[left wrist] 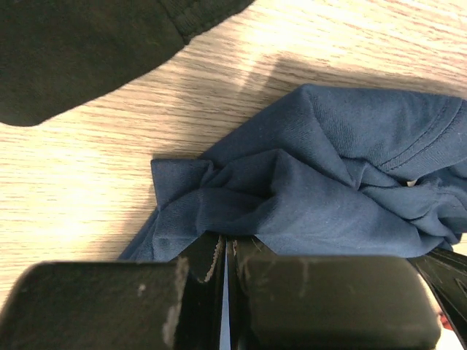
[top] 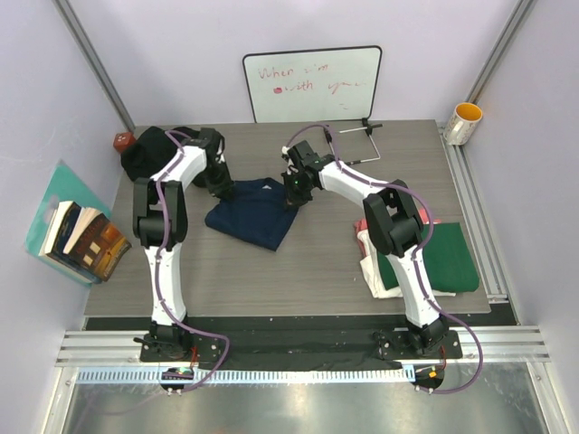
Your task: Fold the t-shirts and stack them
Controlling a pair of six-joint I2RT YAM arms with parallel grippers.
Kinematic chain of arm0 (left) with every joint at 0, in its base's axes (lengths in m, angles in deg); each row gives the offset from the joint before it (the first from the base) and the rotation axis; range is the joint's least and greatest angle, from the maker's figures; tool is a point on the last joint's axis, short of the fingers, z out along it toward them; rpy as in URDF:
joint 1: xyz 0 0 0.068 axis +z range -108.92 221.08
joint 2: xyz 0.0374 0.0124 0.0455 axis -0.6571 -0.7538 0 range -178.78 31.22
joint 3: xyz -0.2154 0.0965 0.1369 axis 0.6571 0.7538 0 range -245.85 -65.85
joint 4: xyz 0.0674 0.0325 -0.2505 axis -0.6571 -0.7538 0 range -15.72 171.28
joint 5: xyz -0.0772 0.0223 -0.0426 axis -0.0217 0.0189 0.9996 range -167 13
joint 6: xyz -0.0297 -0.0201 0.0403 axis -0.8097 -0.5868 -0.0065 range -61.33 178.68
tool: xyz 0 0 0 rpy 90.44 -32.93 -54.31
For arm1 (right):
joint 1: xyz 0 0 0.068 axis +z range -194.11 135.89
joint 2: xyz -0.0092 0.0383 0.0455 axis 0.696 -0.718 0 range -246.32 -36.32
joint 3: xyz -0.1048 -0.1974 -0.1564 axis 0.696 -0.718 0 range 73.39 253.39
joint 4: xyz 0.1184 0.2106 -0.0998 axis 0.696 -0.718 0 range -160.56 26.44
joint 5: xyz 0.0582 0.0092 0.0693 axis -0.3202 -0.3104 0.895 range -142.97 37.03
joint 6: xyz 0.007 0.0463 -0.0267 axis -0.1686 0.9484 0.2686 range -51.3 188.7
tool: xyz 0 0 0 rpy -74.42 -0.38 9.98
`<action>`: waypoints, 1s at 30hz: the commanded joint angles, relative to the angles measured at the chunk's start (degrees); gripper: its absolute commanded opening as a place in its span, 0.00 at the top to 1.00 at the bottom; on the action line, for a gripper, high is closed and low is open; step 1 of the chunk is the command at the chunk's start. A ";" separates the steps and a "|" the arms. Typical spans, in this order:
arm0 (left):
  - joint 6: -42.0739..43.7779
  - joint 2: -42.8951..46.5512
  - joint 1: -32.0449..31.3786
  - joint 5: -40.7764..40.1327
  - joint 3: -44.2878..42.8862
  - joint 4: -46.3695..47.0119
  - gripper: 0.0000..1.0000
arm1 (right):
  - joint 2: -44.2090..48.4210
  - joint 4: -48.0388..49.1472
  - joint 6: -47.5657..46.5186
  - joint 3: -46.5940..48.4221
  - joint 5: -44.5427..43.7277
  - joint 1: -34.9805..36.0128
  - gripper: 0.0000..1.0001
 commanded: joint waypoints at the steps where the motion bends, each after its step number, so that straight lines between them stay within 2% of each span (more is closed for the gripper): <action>1: 1.71 -0.91 3.51 -3.73 -0.78 1.22 1.00 | -1.72 -2.76 -0.90 -2.00 -3.04 -0.30 0.99; 5: 2.50 0.67 5.18 -3.63 0.19 1.04 0.97 | -1.81 -2.68 -0.81 -2.44 -3.04 -0.30 0.99; 9: 3.20 2.78 7.02 -3.90 3.08 1.30 0.85 | -1.98 -2.50 -0.81 -2.96 -3.12 -0.47 0.99; 19: 3.99 4.28 9.75 -5.75 7.57 0.69 0.81 | -1.90 -2.15 -0.28 -3.05 -2.42 -1.18 0.99; 24: 4.17 5.86 10.28 -9.17 7.66 -1.50 0.79 | -0.49 -2.24 -0.37 -4.37 -2.07 -2.23 0.99; 26: 4.17 6.82 11.15 -9.97 7.92 -1.94 0.76 | 1.34 -2.24 -0.19 -4.90 -2.16 -2.67 0.97; 29: 3.99 9.20 12.73 -9.53 8.80 -2.12 0.73 | 4.07 -2.15 -0.10 -5.78 -3.29 -3.37 0.86; 30: 3.82 9.81 13.17 -9.53 9.07 -2.12 0.68 | 5.91 -2.15 0.16 -5.95 -3.82 -3.81 0.81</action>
